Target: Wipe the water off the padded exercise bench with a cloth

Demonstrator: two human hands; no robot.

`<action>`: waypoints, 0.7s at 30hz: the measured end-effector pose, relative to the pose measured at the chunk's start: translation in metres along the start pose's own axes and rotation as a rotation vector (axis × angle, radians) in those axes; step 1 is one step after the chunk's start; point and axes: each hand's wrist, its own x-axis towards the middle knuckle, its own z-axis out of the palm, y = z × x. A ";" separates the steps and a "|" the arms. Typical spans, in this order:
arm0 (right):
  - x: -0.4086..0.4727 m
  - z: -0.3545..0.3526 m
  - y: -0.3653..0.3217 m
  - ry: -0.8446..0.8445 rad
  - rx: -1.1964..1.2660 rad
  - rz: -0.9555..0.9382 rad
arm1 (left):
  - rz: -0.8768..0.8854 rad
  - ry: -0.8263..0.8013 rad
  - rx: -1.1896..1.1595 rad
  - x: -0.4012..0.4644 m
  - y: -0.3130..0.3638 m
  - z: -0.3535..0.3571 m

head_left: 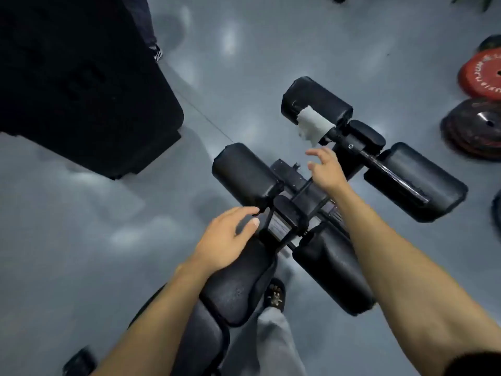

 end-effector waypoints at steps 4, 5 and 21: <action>0.031 -0.003 -0.006 0.009 -0.030 -0.003 | -0.073 0.037 -0.008 0.013 -0.006 -0.003; 0.035 -0.002 -0.005 0.006 -0.030 -0.008 | -0.083 0.032 -0.017 0.014 -0.007 -0.003; -0.203 0.128 -0.052 -0.273 0.577 0.039 | -0.035 0.297 -0.104 -0.124 -0.051 -0.034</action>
